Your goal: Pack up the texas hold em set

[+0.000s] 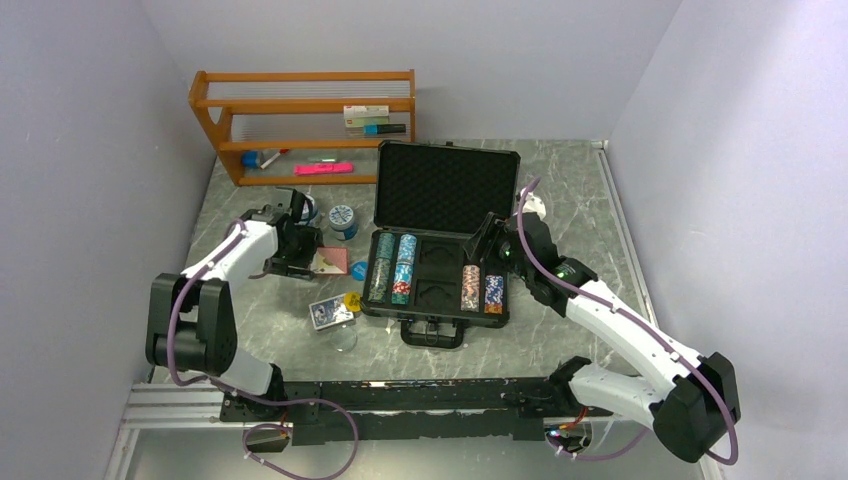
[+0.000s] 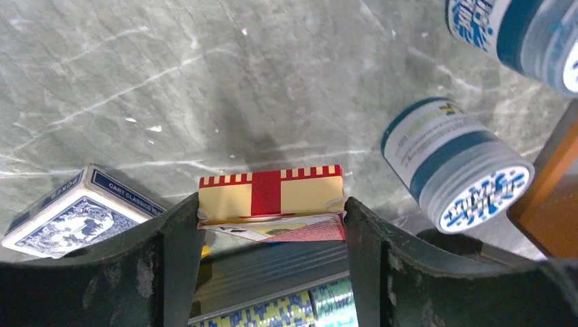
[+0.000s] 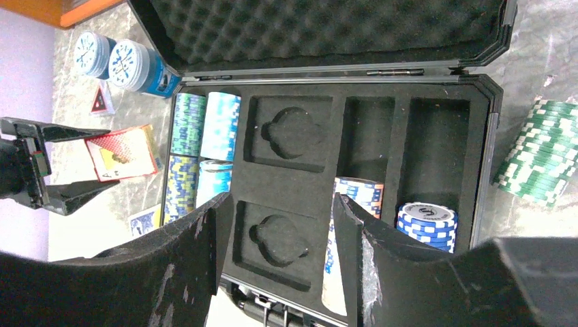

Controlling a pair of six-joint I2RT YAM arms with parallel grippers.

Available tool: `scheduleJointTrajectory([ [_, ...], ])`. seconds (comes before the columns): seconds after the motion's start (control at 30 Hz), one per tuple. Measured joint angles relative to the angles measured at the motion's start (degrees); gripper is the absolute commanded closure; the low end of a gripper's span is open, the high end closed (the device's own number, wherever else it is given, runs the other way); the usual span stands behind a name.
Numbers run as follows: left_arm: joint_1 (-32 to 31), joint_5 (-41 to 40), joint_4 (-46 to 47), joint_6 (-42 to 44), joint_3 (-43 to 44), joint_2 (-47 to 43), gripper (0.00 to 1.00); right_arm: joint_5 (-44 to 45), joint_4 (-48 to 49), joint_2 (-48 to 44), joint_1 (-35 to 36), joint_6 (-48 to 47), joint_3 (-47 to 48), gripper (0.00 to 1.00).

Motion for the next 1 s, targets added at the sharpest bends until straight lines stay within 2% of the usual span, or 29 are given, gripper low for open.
scheduleJointTrajectory([
  [0.37, -2.56, 3.23, 1.33, 2.23, 0.02, -2.89, 0.58, 0.87, -0.48, -0.24, 0.0, 0.46, -0.26, 0.4],
  [0.77, -6.05, 3.37, 1.9, 2.8, 2.8, -12.79, 0.59, 2.71, -0.72, -0.24, 0.0, 0.42, -0.26, 0.4],
  [1.0, -11.74, 4.44, 3.08, 4.79, 10.49, -8.0, 0.59, 4.15, -1.01, -0.46, -0.04, 0.44, -0.26, 0.4],
])
